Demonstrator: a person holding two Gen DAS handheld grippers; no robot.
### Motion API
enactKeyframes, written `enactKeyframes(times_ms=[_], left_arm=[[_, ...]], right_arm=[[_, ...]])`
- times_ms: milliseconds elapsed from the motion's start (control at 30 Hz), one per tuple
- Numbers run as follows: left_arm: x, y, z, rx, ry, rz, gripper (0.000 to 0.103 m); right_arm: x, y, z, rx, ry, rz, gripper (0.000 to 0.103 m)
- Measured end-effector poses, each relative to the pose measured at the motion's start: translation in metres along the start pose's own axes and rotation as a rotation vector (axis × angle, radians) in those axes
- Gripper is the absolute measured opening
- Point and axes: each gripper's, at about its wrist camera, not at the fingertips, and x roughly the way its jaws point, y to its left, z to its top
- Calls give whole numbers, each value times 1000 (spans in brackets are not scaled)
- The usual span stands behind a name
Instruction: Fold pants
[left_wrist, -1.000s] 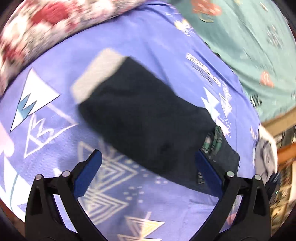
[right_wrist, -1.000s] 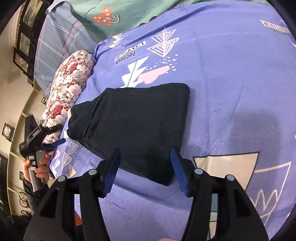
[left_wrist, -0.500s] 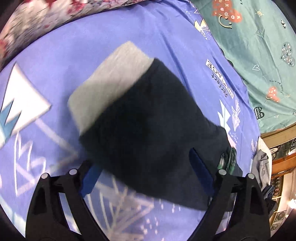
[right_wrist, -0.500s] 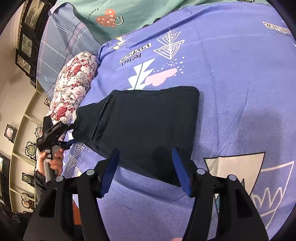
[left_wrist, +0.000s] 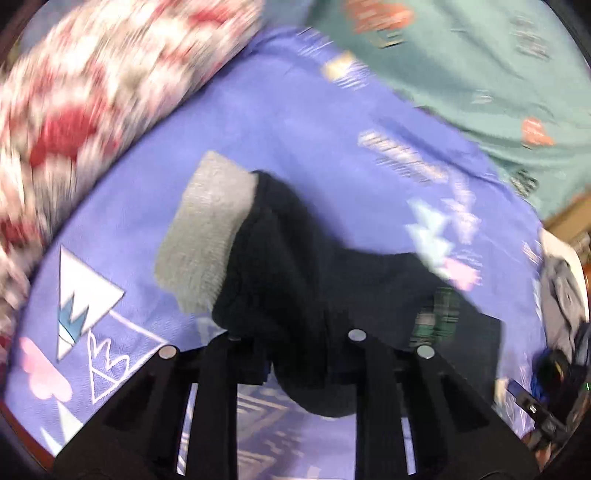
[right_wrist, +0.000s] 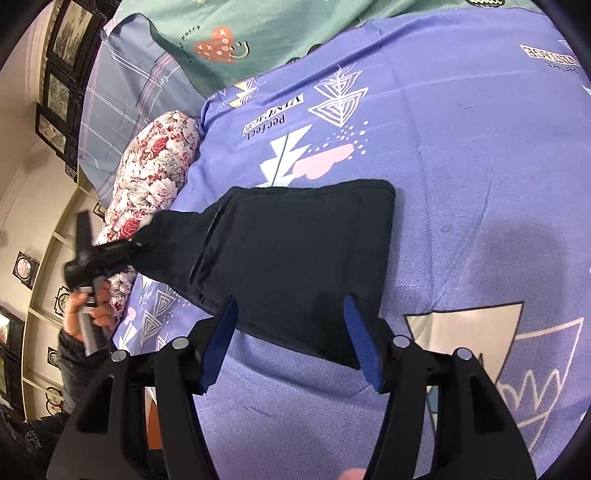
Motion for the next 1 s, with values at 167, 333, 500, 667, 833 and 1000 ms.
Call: enactKeyframes(times_ms=[167,333,500,667,833,1000], left_arm=[[-41,-97,-7,238,-95,-54,20],[-20,-182,-38,418,-46,-132,20],[49,-220,-78,472,152,-243,66],[59,-215,-86,426,208,-309,83],[17,-187,-63,388,93,-322,93],[17,-151,-49,329,-17,-91,97]], right_arm=[[-14,-11,-5,26,-29,10,61],[-30,-25,-12,49,-53,11,61],[-42,-37,-17,74,-65,-2,61],[-51,-44,-15,79,-78,-16,61],[-42,-44,-6,85,-69,7,62],[-13,-29,11,81,-32,43,69]])
